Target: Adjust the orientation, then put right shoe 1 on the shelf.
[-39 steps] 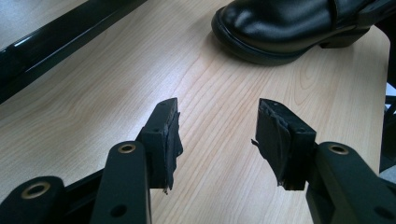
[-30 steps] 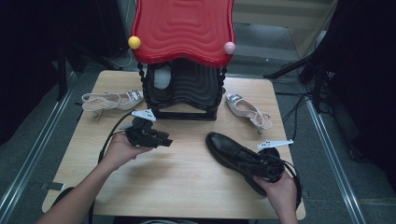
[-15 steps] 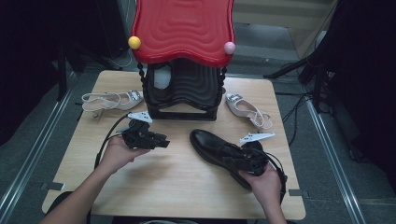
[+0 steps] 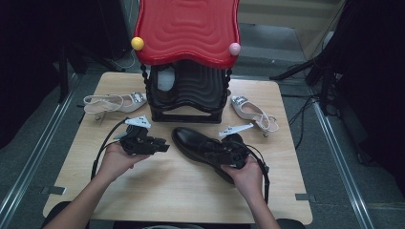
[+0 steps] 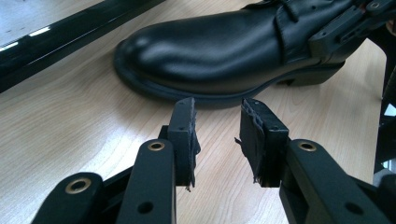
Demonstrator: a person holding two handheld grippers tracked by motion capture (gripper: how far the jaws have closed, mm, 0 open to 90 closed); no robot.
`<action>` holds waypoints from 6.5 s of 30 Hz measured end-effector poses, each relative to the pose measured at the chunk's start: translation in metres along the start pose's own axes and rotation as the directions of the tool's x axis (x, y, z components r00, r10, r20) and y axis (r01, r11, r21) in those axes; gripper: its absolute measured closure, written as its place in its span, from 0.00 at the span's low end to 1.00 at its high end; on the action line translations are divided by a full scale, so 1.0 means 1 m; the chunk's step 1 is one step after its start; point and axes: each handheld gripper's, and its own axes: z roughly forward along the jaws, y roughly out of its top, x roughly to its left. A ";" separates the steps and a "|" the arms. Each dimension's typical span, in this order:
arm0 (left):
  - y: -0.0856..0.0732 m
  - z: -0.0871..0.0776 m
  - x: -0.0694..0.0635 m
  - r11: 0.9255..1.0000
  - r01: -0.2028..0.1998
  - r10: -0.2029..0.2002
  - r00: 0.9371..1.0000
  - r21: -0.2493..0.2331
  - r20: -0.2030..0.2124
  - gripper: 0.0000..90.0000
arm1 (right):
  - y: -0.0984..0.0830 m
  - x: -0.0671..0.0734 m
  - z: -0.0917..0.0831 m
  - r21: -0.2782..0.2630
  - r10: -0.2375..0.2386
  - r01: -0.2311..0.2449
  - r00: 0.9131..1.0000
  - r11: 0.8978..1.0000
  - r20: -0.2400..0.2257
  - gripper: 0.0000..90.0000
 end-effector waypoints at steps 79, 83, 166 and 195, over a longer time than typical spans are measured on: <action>-0.009 0.053 -0.018 0.999 0.004 -0.005 1.000 0.048 0.005 0.98 | -0.013 -0.032 -0.006 -0.078 0.015 -0.007 0.995 0.997 0.103 1.00; -0.008 0.053 -0.016 0.999 0.005 -0.005 1.000 0.048 0.003 0.98 | -0.016 -0.027 -0.007 -0.072 0.019 -0.011 0.995 0.997 0.101 1.00; 0.094 -0.025 -0.011 0.993 -0.120 0.120 0.992 -0.015 0.032 0.88 | -0.003 0.054 0.004 0.014 0.103 -0.103 0.995 0.995 0.003 0.69; 0.176 -0.087 -0.007 0.980 -0.176 0.171 0.984 -0.097 -0.057 0.95 | 0.002 0.054 0.046 0.114 0.097 -0.106 0.992 0.988 0.085 0.79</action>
